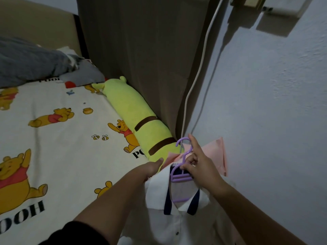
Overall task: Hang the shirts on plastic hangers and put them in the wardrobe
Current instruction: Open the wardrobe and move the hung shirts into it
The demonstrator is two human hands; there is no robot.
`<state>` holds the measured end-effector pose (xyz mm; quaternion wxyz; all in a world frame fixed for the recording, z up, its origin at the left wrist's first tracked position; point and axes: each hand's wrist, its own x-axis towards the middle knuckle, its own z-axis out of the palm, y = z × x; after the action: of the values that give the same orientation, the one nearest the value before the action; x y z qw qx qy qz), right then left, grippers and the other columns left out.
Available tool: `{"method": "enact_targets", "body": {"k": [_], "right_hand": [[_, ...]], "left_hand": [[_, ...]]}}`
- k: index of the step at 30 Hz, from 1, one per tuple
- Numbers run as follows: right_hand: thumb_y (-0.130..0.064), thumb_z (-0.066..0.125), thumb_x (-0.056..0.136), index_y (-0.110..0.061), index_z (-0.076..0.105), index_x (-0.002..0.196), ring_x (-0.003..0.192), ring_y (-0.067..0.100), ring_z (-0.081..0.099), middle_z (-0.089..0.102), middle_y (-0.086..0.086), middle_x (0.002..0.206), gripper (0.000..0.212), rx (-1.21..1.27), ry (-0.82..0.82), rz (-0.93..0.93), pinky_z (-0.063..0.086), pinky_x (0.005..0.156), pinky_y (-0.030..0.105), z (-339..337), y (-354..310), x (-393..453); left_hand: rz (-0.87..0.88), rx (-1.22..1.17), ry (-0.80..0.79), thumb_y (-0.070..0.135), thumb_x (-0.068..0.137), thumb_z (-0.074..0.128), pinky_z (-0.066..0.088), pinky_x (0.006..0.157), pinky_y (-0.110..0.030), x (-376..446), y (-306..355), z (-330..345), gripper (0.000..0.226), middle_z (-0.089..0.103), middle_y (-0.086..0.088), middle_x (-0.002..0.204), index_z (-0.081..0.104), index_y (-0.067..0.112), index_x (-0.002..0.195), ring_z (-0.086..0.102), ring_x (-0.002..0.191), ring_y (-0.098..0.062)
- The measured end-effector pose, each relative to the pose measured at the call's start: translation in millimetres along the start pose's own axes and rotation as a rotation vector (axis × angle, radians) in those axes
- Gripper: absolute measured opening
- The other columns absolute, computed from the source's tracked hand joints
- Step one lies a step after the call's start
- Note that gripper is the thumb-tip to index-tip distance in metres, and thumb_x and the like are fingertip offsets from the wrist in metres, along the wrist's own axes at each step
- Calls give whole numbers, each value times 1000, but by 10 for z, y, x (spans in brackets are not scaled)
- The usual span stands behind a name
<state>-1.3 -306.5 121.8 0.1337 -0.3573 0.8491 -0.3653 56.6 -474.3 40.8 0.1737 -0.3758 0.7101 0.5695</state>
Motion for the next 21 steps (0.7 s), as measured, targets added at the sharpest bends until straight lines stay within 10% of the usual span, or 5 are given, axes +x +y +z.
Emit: {"method": "enact_targets", "body": {"k": [12, 21], "right_hand": [[-6, 67, 83, -64, 3, 127, 60, 3, 55, 59, 3, 71, 97, -36, 72, -45, 43, 59, 9, -64, -204, -31], [-7, 64, 87, -47, 6, 143, 63, 5, 57, 56, -4, 72, 90, -34, 118, -32, 43, 55, 8, -237, -496, -59]], "left_hand": [[202, -257, 482, 63, 95, 30, 36, 101, -39, -259, 44, -199, 70, 48, -14, 141, 42, 12, 142, 45, 128, -32], [544, -293, 501, 53, 96, 41, 39, 96, -35, -821, 226, -312, 59, 45, -7, 145, 34, 23, 146, 47, 127, -26]]}}
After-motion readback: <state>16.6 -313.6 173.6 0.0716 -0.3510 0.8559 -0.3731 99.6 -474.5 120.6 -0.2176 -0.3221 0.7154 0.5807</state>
